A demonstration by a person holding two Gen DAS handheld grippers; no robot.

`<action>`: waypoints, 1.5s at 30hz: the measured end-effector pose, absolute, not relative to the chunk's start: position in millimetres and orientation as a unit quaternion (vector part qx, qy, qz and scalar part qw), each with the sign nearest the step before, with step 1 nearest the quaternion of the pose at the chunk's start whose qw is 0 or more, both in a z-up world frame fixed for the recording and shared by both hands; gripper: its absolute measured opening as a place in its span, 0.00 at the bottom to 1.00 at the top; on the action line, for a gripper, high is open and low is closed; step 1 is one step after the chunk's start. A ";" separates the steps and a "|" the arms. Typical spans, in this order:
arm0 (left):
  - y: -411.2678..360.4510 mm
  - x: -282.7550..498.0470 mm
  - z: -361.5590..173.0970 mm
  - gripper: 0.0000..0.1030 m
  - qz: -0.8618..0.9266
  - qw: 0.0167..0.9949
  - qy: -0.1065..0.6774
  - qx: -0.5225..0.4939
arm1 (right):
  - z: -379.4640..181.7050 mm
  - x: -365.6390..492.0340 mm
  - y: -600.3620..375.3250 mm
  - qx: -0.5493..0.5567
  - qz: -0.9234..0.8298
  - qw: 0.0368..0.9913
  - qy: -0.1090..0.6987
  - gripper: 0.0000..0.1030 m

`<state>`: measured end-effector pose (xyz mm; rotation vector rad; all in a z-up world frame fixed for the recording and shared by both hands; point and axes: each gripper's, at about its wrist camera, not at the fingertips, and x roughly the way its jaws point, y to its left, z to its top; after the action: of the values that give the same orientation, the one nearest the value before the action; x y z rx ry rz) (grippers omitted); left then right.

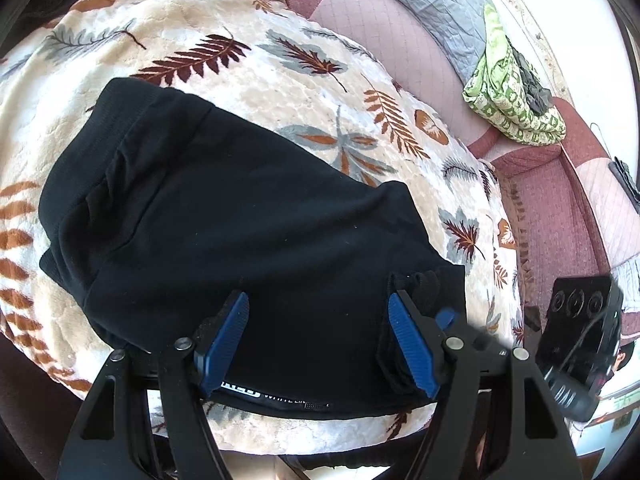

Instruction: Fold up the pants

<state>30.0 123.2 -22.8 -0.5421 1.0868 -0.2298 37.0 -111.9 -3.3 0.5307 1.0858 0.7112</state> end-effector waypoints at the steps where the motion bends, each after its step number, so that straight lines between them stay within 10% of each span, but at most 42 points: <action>1: 122.4 29.5 -22.9 0.69 -0.107 0.816 0.509 -0.252 | -0.8 41.7 -117.5 0.247 0.315 0.772 0.493 0.48; 26: 248.2 -16.8 -54.1 0.69 0.004 0.805 0.430 -0.408 | 4.7 71.6 -20.9 0.064 0.308 0.784 0.535 0.55; 37: 244.7 -17.2 -59.4 0.88 -0.024 0.813 0.385 -0.436 | 11.0 121.2 92.4 -0.026 0.344 0.744 0.572 0.69; 41: 232.7 -14.8 -54.8 0.38 -0.023 0.834 0.408 -0.371 | 6.9 152.0 135.7 -0.037 0.335 0.711 0.617 0.70; 45: 233.6 -15.4 -60.3 0.41 -0.021 0.833 0.409 -0.373 | -12.3 176.4 167.1 -0.055 0.302 0.676 0.670 0.75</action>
<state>-15.4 233.6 -60.3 -0.7908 0.8667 -0.0436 176.4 167.1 -12.3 -0.1240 1.5055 0.6798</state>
